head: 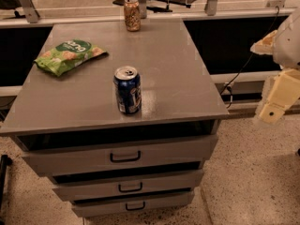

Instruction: Knock pepsi can over

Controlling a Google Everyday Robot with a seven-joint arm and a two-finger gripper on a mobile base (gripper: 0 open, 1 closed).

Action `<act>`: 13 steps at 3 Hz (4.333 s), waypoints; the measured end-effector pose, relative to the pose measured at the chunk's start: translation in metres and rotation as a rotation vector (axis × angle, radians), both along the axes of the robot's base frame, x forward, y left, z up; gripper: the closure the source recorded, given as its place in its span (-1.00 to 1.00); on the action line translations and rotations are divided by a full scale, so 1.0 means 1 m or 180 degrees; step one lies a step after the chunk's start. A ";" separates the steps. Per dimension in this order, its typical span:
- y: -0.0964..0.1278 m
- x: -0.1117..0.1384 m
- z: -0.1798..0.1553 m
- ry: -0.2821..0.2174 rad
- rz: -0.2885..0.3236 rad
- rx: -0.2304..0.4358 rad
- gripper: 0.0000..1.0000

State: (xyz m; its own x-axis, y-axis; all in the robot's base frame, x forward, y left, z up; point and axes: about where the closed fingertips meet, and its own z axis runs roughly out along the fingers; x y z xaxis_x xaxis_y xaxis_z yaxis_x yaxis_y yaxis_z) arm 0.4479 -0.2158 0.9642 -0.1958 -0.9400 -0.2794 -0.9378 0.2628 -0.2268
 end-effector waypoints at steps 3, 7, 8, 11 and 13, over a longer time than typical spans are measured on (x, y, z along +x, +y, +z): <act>0.115 0.047 -0.046 0.0186 0.0781 0.1586 -1.00; 0.181 0.052 -0.073 0.0119 0.0978 0.2118 -1.00; 0.214 0.068 -0.084 0.0007 0.1039 0.2433 -1.00; 0.268 0.132 -0.083 -0.0312 0.0498 0.3321 -1.00; 0.319 0.171 -0.037 -0.0384 0.0226 0.3682 -1.00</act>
Offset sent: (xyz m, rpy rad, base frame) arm 0.0663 0.1015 -0.0576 0.5913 0.0787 0.2386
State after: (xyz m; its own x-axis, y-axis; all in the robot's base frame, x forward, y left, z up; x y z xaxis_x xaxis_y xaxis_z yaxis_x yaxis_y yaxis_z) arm 0.6184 0.1034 0.9274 -0.0666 -0.1198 -0.9906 -0.9474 0.3192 0.0251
